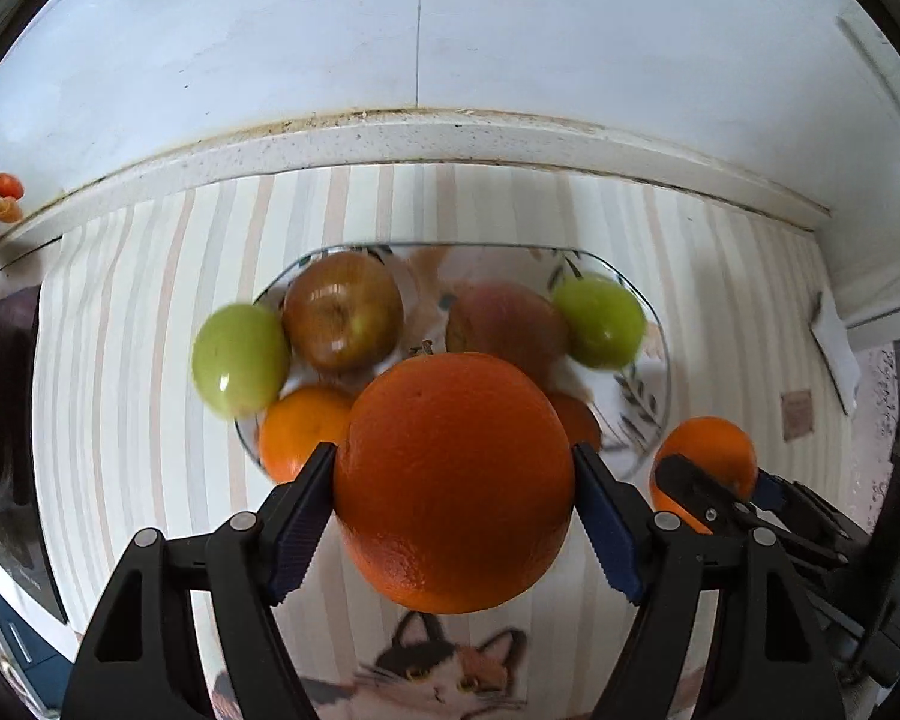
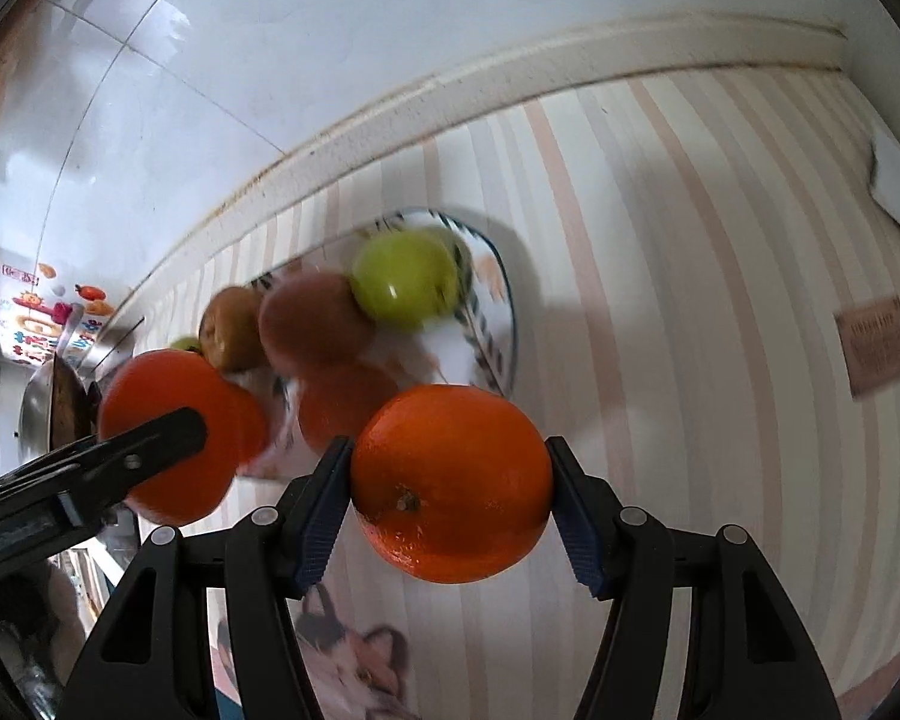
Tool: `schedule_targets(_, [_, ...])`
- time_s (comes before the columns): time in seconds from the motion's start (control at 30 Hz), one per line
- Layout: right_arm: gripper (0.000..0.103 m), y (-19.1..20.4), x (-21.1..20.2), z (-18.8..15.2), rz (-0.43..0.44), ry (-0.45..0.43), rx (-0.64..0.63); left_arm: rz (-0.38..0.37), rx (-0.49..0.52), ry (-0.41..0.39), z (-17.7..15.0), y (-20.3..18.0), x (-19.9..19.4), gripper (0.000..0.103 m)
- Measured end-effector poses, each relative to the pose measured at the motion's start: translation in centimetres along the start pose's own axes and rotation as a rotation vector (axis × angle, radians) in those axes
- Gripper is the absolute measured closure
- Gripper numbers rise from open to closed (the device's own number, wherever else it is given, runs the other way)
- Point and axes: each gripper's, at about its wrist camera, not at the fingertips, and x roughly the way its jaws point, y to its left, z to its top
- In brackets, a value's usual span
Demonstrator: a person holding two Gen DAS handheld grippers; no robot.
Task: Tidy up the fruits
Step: 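Carry both oranges onto the plate and open both tools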
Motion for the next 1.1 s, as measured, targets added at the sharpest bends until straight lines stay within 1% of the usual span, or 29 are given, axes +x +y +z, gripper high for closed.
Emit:
schedule_targets(0.13, [0.038, 1.1, 1.9, 1.6, -0.025, 0.009, -0.03, 0.018, 0.001, 0.025, 1.1, 0.1, 1.9, 0.028])
schedule_targets(0.33, [0.038, 0.9, 4.0, 2.3, -0.033, 0.023, -0.038, 0.013, -0.018, 0.054, 0.6, 0.7, 3.7, 0.028])
schedule_targets(0.37, [0.038, 0.7, 4.0, 2.1, -0.034, 0.024, -0.039, 0.007, -0.012, 0.048, 0.5, 0.7, 3.8, 0.028])
schedule_targets(0.47, [0.038, 0.4, 4.4, 2.0, -0.04, 0.016, -0.042, 0.033, 0.025, 0.039, 0.1, 0.0, 3.8, 0.027])
schedule_targets(0.57, [0.037, 0.4, 4.5, 2.0, -0.035, 0.012, -0.037, 0.044, 0.033, 0.033, 0.0, -0.3, 4.0, 0.027])
schedule_targets(0.67, [0.036, 0.1, 4.5, 2.1, -0.019, 0.012, -0.019, 0.05, 0.028, 0.039, 0.1, -0.5, 4.2, 0.027])
schedule_targets(0.83, [0.036, -0.1, 3.9, 2.0, -0.009, 0.012, -0.006, 0.028, -0.004, 0.055, 0.1, -0.2, 4.3, 0.027])
schedule_targets(0.9, [0.034, -0.2, 3.8, 2.0, -0.011, 0.009, -0.003, 0.015, -0.011, 0.055, 0.1, -0.2, 4.2, 0.027])
schedule_targets(1.0, [0.028, -0.2, 3.3, 2.1, -0.006, -0.003, 0.005, 0.0, -0.033, 0.036, 0.0, 0.3, 3.5, 0.025])
schedule_targets(1.07, [0.025, -0.2, 2.9, 2.1, -0.003, -0.011, 0.008, -0.006, -0.046, 0.03, 0.1, 0.7, 3.1, 0.019])
schedule_targets(1.1, [0.024, -0.1, 2.6, 2.2, -0.003, -0.014, 0.011, -0.011, -0.055, 0.027, 0.2, 0.9, 2.9, 0.019])
